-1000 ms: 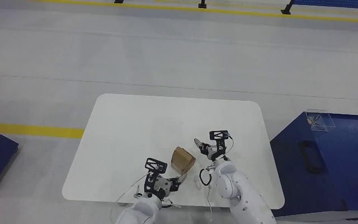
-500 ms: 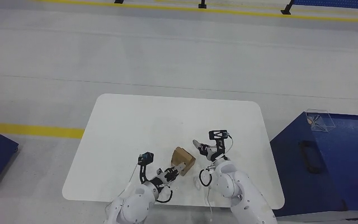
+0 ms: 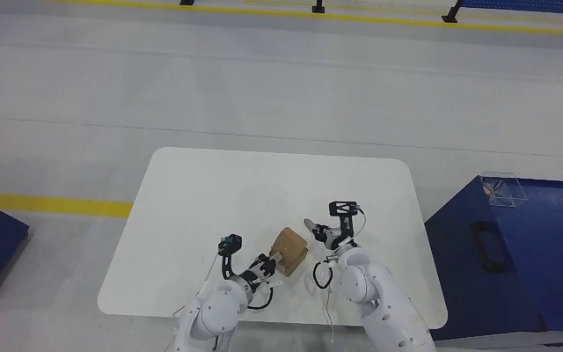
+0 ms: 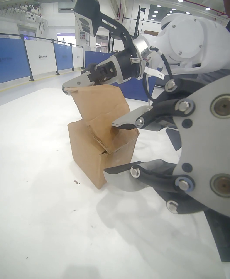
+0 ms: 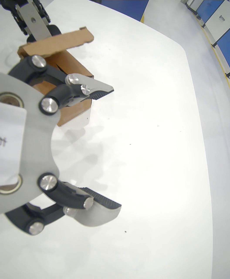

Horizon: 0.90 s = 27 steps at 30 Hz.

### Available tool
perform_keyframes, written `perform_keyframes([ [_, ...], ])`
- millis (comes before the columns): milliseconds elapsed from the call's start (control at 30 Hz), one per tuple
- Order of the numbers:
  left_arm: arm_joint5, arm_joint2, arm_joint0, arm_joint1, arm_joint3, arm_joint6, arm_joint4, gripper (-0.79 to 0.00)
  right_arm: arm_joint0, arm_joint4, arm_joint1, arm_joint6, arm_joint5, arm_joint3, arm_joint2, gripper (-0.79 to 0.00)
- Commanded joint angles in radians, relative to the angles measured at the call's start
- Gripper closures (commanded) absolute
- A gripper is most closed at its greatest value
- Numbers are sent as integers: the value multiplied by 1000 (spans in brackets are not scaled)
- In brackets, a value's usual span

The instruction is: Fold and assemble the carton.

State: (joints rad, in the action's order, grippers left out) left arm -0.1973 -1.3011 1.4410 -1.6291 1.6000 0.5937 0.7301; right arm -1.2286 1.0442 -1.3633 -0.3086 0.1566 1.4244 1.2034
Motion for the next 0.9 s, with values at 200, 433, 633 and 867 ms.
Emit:
perform_keyframes([
  [200, 6, 22, -23, 7, -27, -15, -7, -277, -7, -11, 2, -30, -33, 23, 11, -785],
  [433, 29, 24, -13, 17, -20, -24, -25, -280, 22, 28, -2, -97, -28, -8, -27, -785],
  [633, 33, 28, -14, 25, -27, -25, -36, -271, 34, 27, -7, -108, -49, -22, -47, -785],
  [867, 25, 37, -23, 33, -33, -21, -45, -265, 30, 61, -8, -105, -42, -21, -63, -785],
])
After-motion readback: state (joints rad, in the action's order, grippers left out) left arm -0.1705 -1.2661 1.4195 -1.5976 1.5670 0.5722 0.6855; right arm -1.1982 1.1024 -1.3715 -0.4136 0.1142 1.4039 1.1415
